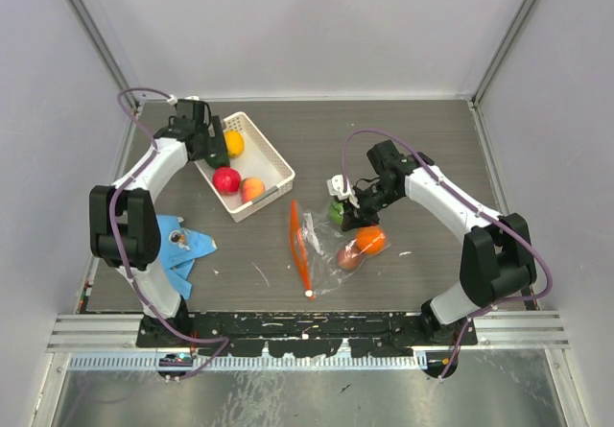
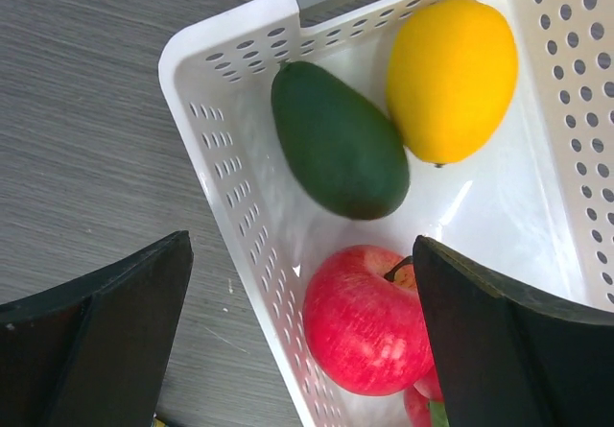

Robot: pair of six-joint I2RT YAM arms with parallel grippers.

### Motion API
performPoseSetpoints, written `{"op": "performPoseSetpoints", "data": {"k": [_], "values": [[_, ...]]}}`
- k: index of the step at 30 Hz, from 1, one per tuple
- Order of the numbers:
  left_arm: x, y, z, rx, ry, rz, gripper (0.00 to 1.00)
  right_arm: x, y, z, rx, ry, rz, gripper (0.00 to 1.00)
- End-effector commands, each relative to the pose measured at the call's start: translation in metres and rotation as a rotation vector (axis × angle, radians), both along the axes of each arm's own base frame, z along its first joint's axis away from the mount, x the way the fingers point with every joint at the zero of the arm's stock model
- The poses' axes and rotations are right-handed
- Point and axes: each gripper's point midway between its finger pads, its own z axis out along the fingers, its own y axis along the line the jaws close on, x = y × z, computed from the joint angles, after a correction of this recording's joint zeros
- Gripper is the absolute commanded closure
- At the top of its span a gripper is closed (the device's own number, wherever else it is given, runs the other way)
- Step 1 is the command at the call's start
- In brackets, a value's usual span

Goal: Open the zip-top bag and remove the fake food
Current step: Place the fake fruit in the bin.

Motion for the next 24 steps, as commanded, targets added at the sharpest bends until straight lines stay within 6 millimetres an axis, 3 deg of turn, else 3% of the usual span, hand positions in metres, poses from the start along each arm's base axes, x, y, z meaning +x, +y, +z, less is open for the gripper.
{"op": "performPoseSetpoints", "data": {"k": [1,7,16,21,24], "values": [[0.007,0.005,0.040,0.000,-0.090,0.024,0.02,0.001,0.004,0.012,0.039,-0.039,0.014,0.91],[-0.015,-0.003,0.071,-0.077,-0.220,0.003,0.02,0.001,0.004,0.019,0.052,-0.061,0.015,0.91],[-0.081,-0.058,0.118,-0.350,-0.553,-0.273,0.02,0.003,0.007,0.041,0.100,-0.129,-0.009,0.91],[-0.122,-0.104,0.130,-0.555,-0.567,-0.508,0.02,0.012,0.005,0.064,0.142,-0.216,-0.074,0.87],[-0.142,-0.121,0.135,-0.676,-0.555,-0.572,0.02,0.020,0.001,0.080,0.165,-0.270,-0.128,0.85]]}}
